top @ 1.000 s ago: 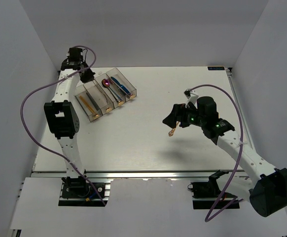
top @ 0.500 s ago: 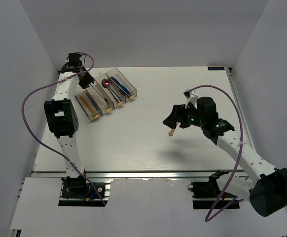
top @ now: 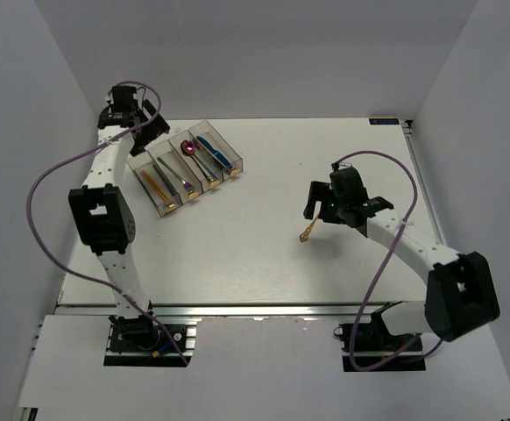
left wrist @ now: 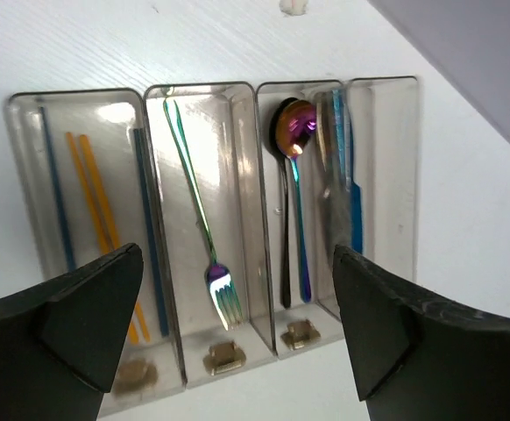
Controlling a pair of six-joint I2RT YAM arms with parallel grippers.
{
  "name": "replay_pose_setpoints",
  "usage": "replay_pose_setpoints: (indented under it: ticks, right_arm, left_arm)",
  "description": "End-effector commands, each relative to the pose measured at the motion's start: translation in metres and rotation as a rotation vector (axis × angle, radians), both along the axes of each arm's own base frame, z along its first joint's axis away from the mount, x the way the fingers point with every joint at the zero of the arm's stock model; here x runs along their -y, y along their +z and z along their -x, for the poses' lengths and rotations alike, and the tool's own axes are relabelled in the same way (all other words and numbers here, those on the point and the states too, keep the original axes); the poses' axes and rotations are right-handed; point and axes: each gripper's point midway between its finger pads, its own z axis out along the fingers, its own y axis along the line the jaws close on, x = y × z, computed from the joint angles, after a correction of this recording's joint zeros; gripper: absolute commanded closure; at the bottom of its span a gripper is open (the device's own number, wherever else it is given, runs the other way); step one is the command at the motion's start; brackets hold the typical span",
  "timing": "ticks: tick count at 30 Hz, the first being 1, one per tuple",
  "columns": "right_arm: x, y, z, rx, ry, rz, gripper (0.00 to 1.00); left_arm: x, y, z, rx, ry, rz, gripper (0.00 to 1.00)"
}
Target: Sort the eating utensils into containers
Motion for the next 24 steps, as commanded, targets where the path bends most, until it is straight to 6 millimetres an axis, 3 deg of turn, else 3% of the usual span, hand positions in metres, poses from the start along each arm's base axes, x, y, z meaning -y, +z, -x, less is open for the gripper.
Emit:
replay_pose_setpoints:
  ticks: [1,3,4,6,7,8,10,11,13,14,18,19,22,24]
  right_arm:
    - [0.03,-0.003,-0.022,0.001,-0.214,0.114,0.11]
    - [0.037,-0.005,-0.031,-0.001,-0.306,0.126,0.11]
    - [0.038,-0.015,-0.033,-0.022,-0.323,0.139,0.12]
    - [0.038,-0.017,-0.038,-0.025,-0.372,0.132,0.15]
    - [0.038,-0.022,-0.041,-0.031,-0.385,0.142,0.17]
    - [0.038,-0.023,-0.043,-0.029,-0.401,0.144,0.18]
    - [0.038,-0.028,-0.049,-0.026,-0.433,0.172,0.21]
    - [0.037,-0.029,-0.05,-0.023,-0.442,0.195,0.21]
    - [0.034,-0.032,-0.057,-0.029,-0.476,0.218,0.22]
    - [0.034,-0.034,-0.058,-0.033,-0.49,0.235,0.23]
    - [0.028,-0.05,-0.066,-0.092,-0.518,0.277,0.34]
    - [0.026,-0.061,-0.067,-0.113,-0.519,0.294,0.39]
    - [0.022,-0.069,-0.073,-0.133,-0.524,0.302,0.54]
    - [0.021,-0.081,-0.071,-0.163,-0.531,0.311,0.54]
  left_arm:
    - [-0.005,0.132,0.047,0.247,0.007,-0.076,0.02]
    - [-0.006,0.143,0.068,0.279,-0.001,-0.108,0.02]
    - [-0.006,0.144,0.094,0.283,-0.003,-0.118,0.02]
    - [-0.007,0.143,0.114,0.297,-0.013,-0.148,0.02]
    - [-0.008,0.116,0.129,0.243,-0.017,-0.152,0.02]
    - [-0.007,0.127,0.147,0.285,-0.023,-0.166,0.02]
    - [-0.008,0.119,0.162,0.303,-0.006,-0.185,0.02]
    - [-0.004,0.106,0.177,0.306,-0.017,-0.189,0.02]
    - [-0.007,0.09,0.189,0.291,0.0,-0.201,0.02]
    - [-0.008,0.071,0.197,0.254,-0.003,-0.212,0.02]
    - [-0.012,0.046,0.21,0.203,-0.005,-0.238,0.02]
    - [-0.011,0.042,0.212,0.199,-0.011,-0.234,0.02]
    - [-0.004,0.031,0.215,0.198,-0.041,-0.213,0.02]
    - [-0.003,0.029,0.217,0.191,-0.05,-0.211,0.02]
